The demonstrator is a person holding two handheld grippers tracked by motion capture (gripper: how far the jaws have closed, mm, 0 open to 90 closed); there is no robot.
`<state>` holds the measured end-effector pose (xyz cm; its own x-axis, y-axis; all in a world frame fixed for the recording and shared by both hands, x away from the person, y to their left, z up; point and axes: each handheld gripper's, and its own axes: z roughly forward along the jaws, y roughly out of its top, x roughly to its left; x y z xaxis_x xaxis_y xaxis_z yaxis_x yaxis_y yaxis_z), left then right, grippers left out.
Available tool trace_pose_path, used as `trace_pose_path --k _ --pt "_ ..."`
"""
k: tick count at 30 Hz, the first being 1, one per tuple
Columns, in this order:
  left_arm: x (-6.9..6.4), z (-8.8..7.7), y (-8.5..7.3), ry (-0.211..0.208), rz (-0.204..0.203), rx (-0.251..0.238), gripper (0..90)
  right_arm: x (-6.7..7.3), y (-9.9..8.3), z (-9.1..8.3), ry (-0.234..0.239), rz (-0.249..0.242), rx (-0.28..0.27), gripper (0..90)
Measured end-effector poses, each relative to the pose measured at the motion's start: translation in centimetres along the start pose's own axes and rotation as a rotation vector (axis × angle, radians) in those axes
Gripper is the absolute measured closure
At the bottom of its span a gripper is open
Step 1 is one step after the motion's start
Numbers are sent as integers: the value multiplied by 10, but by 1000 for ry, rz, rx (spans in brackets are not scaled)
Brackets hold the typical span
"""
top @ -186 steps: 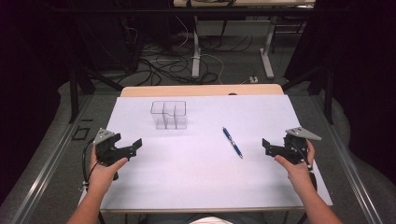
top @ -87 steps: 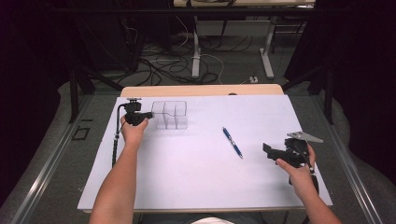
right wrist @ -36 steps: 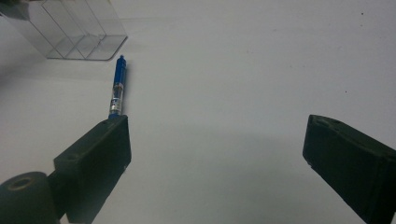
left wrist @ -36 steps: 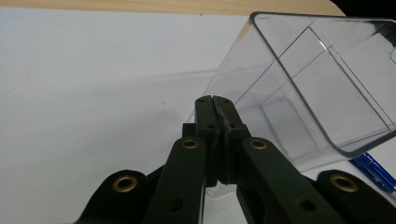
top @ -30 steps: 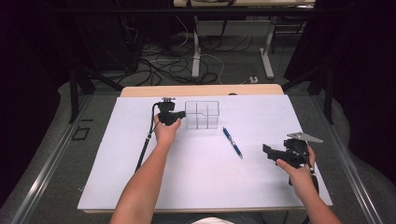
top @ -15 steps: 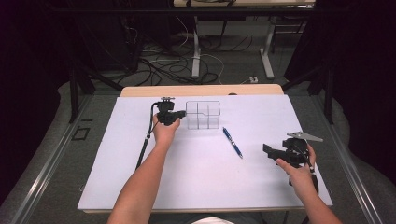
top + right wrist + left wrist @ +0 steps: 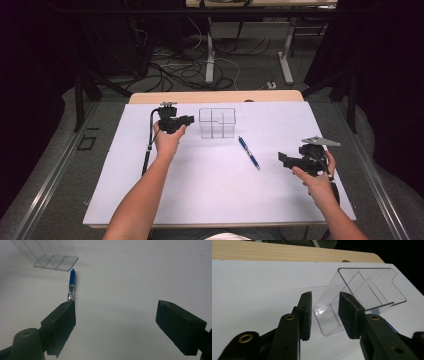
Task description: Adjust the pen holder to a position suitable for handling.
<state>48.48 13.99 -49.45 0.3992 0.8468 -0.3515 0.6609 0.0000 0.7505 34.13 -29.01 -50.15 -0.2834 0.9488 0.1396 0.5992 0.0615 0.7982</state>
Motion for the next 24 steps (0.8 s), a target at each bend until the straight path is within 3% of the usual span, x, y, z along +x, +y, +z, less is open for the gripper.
trace_pose_path --k 3,7,11,17,19,22,24 --pt "0 -5 1 4 5 -10 583 2 5 -1 -1 -30 -6 188" --pt "0 -18 3 12 20 -34 510 4 9 -2 6 -32 -7 214" --pt "-2 -27 3 22 26 -62 454 9 18 -2 18 -56 16 253" --pt "-9 -41 4 24 68 -73 343 17 30 2 40 -90 84 279" --pt "-12 -49 3 22 100 -64 322 20 34 3 45 -103 95 282" --pt "-14 -55 2 18 111 -60 301 25 42 6 46 -121 109 283" --pt "-15 -64 0 -11 138 -70 296 27 46 8 55 -123 119 283"
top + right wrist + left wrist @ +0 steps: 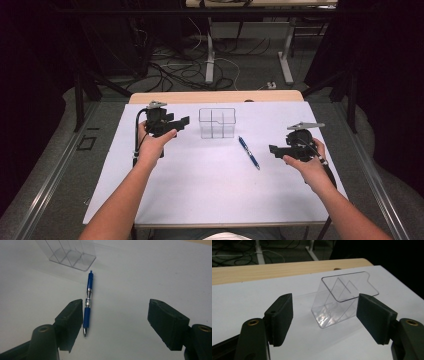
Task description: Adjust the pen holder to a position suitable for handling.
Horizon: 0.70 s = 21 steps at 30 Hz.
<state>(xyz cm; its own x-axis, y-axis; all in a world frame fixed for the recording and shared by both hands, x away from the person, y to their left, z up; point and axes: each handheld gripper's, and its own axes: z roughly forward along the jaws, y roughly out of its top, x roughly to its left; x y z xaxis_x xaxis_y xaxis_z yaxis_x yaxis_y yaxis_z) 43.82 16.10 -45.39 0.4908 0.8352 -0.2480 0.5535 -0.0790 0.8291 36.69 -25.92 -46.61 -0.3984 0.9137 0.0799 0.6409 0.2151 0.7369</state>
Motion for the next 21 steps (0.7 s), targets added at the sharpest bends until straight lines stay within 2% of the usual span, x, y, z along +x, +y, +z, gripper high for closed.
trace_pose_path --k 2,4,6,8,9,11,12,13,14,17,18,19,20,21 --pt "-1 -3 -1 -3 -5 -14 285 3 5 2 4 5 7 283" --pt "0 -12 -5 21 10 -17 278 6 10 4 9 0 21 283" --pt "0 -14 -6 25 12 -14 271 8 12 5 14 -1 25 282" --pt "1 -17 -10 4 -2 6 256 10 16 9 12 -15 39 282" --pt "2 -20 -14 4 15 11 250 11 17 10 11 -12 47 281" --pt "2 -22 -17 11 21 5 241 12 19 11 11 -14 57 280" --pt "2 -24 -19 13 23 -1 193 14 21 14 5 -20 75 278" --pt "2 -25 -21 8 17 -3 193 14 21 14 5 -20 75 278" --pt "2 -28 -25 15 11 -16 156 15 23 17 1 -34 82 278" --pt "3 -29 -30 20 17 -20 127 17 25 21 9 -43 103 292" --pt "3 -29 -32 20 20 -12 127 17 25 21 9 -43 103 292" --pt "3 -29 -35 18 29 -10 61 20 26 25 12 -47 122 306" --pt "4 -29 -37 17 39 -4 61 20 26 25 12 -47 122 306" --pt "4 -29 -39 11 41 3 16 20 27 29 17 -49 142 315"
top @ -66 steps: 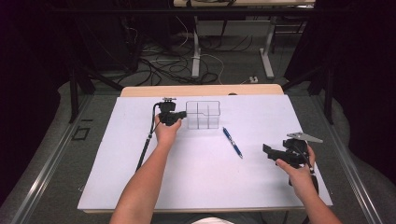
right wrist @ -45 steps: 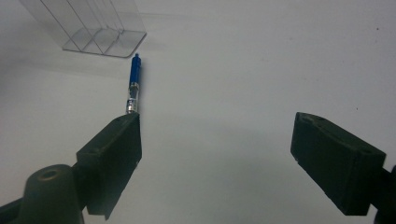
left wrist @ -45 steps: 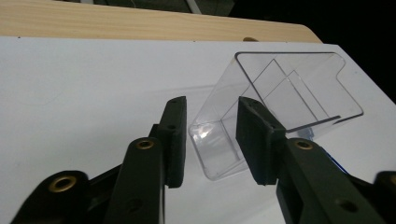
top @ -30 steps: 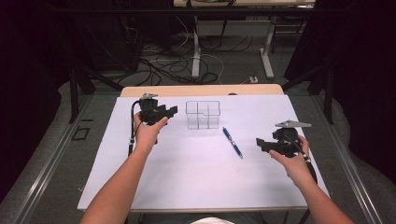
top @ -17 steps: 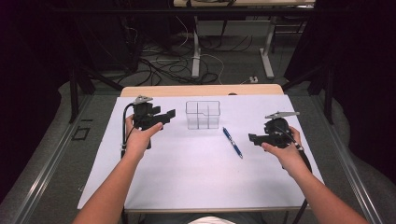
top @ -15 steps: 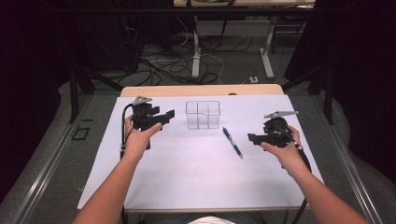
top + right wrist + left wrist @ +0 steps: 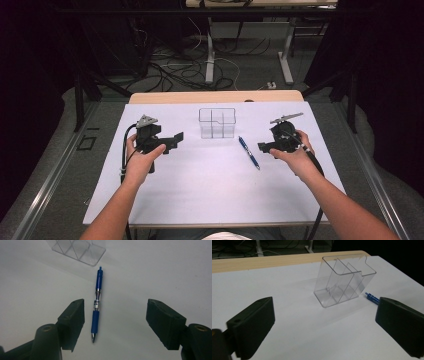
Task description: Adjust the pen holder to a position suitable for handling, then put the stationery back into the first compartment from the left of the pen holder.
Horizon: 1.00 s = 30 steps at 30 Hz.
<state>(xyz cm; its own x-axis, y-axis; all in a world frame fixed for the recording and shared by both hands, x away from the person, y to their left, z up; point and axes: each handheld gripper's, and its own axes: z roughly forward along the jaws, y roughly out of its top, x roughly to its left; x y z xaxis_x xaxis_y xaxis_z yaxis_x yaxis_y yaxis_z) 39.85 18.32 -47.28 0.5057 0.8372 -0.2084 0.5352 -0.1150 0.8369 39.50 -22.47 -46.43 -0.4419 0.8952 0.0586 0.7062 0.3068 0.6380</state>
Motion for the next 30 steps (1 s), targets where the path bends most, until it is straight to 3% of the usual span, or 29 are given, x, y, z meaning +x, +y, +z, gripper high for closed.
trace_pose_path --k 7,9,10,15,16,20,22,24,25,26,27,28,29,30 --pt "0 -1 -7 3 17 7 2 6 5 19 4 2 75 408" --pt "-1 -2 -7 -2 28 6 2 7 6 23 7 -3 68 420" --pt "-1 -3 -7 -6 38 7 2 11 9 26 3 -6 104 433" --pt "-3 -3 -9 -19 48 18 2 16 14 35 13 -11 161 469" --pt "-3 -3 -9 -19 48 18 2 16 15 37 14 -35 171 473" --pt "-2 -2 -10 -24 60 29 3 18 18 45 18 -22 221 474" --pt "-2 -2 -10 -23 61 31 4 18 17 47 18 -18 216 476" --pt "-1 -4 -10 -20 53 29 6 21 18 52 14 -37 270 503" --pt "-1 -4 -10 -20 53 29 6 21 16 57 31 -38 234 511" --pt "1 -5 -10 -20 52 25 6 22 19 54 12 -63 314 523" --pt "2 -6 -10 -20 50 22 6 24 15 61 32 -48 234 535" --pt "2 -6 -10 -20 50 22 6 24 15 61 32 -48 234 535" --pt "3 -6 -9 -21 43 25 6 26 18 61 8 -65 327 558" --pt "3 -6 -9 -19 35 22 6 26 18 61 8 -65 327 558"
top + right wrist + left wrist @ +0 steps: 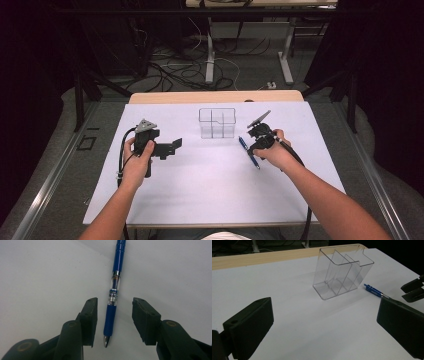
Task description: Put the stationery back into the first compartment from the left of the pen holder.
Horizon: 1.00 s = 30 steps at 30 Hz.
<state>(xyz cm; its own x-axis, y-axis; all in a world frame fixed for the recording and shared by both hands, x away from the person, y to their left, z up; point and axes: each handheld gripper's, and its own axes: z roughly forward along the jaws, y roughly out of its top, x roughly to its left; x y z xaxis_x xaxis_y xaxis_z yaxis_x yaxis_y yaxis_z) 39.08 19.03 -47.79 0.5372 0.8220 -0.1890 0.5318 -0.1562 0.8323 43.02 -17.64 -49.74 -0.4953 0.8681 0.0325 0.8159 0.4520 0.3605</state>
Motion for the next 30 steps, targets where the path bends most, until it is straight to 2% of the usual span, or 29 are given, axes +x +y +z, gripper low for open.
trace_pose_path --k 1,2,3,4,5,6,7,12,14,16,18,21,22,23,25,28,30 --pt "1 0 0 1 -5 -3 9 1 0 6 8 7 -30 572" --pt "1 -1 0 0 -4 -3 9 1 4 -1 -34 -3 99 588" --pt "1 -1 0 1 -4 -3 10 0 5 -1 -45 -9 118 595" --pt "1 -1 0 1 -4 -3 10 0 5 -1 -45 -9 118 595" --pt "0 -1 0 -1 -5 2 9 0 2 8 -27 29 42 613" --pt "0 -1 0 -1 -5 4 10 0 2 9 -24 48 50 614" --pt "0 0 0 0 -5 4 9 -1 3 11 -24 41 52 617" --pt "0 0 -1 -3 1 5 10 -2 4 14 -29 82 60 644" --pt "0 0 -1 -4 -2 11 10 -4 5 17 -15 110 60 662" --pt "1 1 -2 0 1 7 10 -5 5 17 -14 108 68 665" --pt "1 1 -2 -1 -6 7 10 -6 6 20 1 144 82 681" --pt "1 1 -2 -1 -9 9 10 -6 5 23 9 153 76 697" --pt "1 1 -2 0 -9 10 10 -6 6 24 9 187 97 708" --pt "2 1 -2 3 -4 11 10 -6 6 26 9 193 90 714" --pt "2 1 -2 2 -5 11 10 -7 6 26 10 195 113 719" --pt "2 1 -2 2 -6 11 10 -7 6 29 26 219 93 729" --pt "2 2 -2 0 -11 12 10 -6 6 29 24 221 104 730"
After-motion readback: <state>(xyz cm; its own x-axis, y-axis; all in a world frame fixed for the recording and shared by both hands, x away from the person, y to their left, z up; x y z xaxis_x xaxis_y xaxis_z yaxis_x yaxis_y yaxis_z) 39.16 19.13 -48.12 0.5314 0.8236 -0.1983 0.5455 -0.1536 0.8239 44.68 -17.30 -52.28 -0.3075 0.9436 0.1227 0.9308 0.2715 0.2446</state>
